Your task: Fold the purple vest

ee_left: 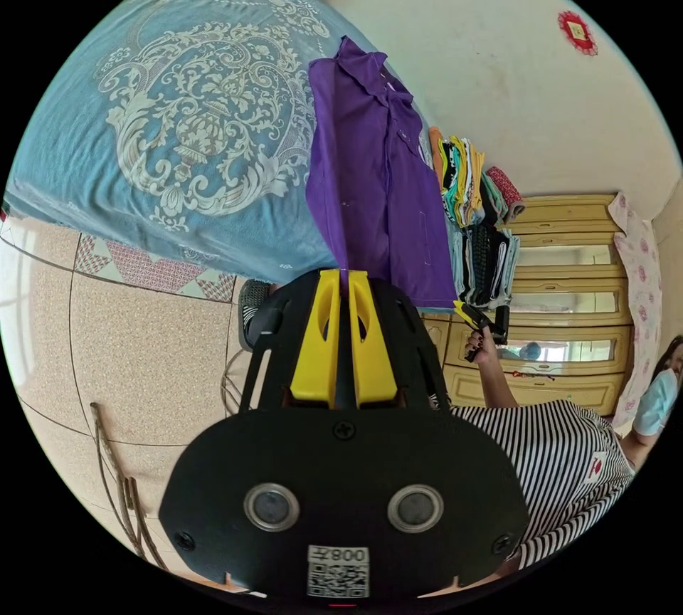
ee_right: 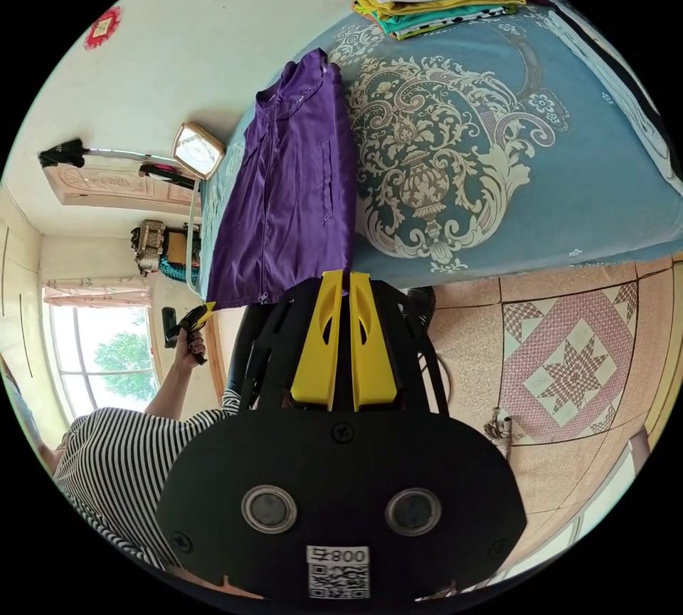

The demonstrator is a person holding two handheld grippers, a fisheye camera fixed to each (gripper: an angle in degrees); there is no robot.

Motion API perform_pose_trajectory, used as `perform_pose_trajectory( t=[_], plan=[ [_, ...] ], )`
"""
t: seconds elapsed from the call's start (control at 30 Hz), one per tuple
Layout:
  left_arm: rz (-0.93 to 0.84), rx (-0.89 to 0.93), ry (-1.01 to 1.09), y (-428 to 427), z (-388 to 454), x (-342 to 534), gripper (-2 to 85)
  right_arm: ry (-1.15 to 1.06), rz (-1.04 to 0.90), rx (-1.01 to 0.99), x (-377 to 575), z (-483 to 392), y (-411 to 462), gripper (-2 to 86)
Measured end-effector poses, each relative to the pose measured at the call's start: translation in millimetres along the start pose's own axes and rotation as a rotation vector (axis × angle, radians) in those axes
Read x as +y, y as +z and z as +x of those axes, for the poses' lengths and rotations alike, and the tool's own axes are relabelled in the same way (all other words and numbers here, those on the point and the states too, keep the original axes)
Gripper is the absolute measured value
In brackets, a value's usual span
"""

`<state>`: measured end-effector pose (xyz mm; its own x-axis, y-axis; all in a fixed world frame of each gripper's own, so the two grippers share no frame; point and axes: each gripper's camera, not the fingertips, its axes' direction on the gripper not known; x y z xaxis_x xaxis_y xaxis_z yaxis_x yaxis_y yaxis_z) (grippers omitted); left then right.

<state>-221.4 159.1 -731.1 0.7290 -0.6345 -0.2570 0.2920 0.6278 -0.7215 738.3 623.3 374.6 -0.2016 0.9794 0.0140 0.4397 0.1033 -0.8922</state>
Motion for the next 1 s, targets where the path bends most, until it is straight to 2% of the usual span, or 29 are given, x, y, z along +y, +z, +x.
perform_pose_trajectory(
  t=[0.2,0.47,0.67,0.83,1.0],
  plan=[
    [0.006,0.047,0.026,-16.7,15.8,20.8,2.1,0.003,0.019,-0.055,38.7,-11.3,-22.6,1.4],
    [0.068,0.109,0.082,-39.0,53.3,-18.5,2.2,-0.062,0.076,-0.123,22.1,-49.7,-52.7,1.5],
    [0.11,0.154,0.13,-51.4,86.2,-84.4,2.2,-0.142,0.122,-0.15,-29.5,-92.1,-70.4,1.6],
    [0.15,0.16,0.177,-57.8,115.7,-175.7,2.2,-0.203,0.15,-0.131,-95.9,-127.3,-72.9,1.6],
    [0.19,0.13,0.229,-55.0,142.5,-269.3,2.2,-0.294,0.179,-0.01,-190.6,-173.1,-64.1,1.6]
  ],
)
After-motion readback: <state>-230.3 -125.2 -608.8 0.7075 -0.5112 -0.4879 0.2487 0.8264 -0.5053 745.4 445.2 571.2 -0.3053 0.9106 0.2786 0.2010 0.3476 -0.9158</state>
